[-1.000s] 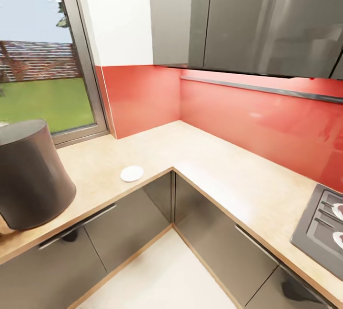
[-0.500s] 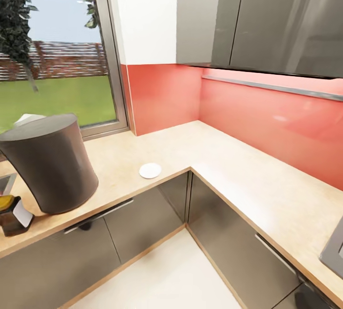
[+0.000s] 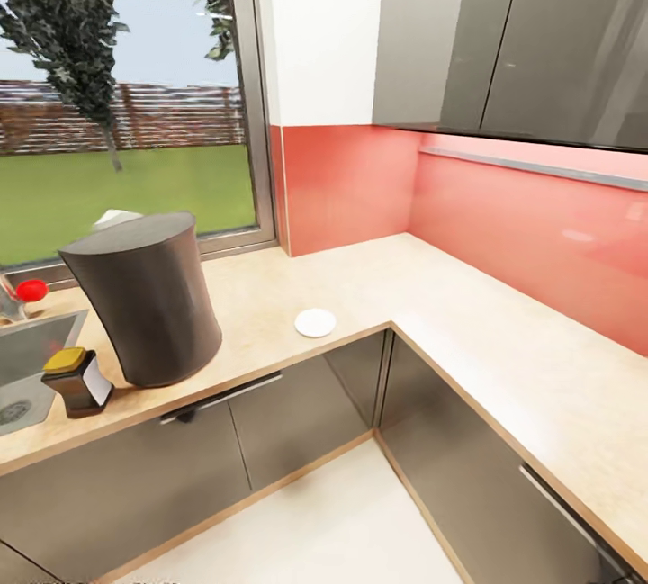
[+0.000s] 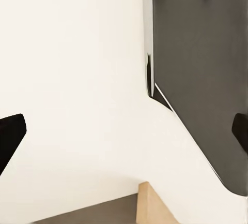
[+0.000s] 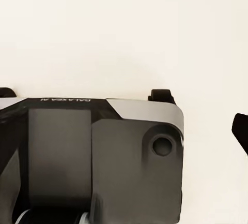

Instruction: Set up a coffee station on the kitchen countertop: keep the coffee maker on the countertop, move the bottle of coffee from the kitchen shelf to the counter next to the coffee maker, place a paper coffee filter on top of the coffee maker, put the saucer next to the coffee maker with the coffee cup on the saucer, and place the electric kettle next to the coffee maker.

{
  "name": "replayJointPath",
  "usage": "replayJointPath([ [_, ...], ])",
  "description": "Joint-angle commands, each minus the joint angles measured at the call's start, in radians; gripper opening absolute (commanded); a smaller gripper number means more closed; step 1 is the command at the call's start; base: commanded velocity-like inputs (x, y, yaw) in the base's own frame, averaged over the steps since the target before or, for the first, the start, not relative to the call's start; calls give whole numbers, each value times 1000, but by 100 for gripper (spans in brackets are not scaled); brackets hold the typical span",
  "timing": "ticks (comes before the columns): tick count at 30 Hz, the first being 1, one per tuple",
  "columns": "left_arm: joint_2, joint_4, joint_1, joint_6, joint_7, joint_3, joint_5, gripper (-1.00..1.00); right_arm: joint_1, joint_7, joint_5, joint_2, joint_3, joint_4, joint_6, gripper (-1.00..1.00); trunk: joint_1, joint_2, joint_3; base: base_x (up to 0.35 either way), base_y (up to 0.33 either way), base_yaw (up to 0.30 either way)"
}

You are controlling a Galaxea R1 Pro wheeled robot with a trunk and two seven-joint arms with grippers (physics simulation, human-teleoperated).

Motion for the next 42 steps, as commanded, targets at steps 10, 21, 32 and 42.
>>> replayJointPath([
  [10,0,0,-2,-4,1,-10,7,100,0,2,-7,-3,10,-2,4,100,1,-2,0,0,0,31],
  [21,24,-224,-90,13,-12,-10,4,100,0,7,-4,1,14,-42,5,100,1,-2,0,0,0,0],
  [32,39,-268,-370,180,-75,-10,5,100,0,8,-5,2,14,-204,6,100,1,-2,0,0,0,0],
  [42,68,-325,-620,392,-431,-9,5,100,0,11,-6,-2,10,-403,13,100,1,-2,0,0,0,0],
])
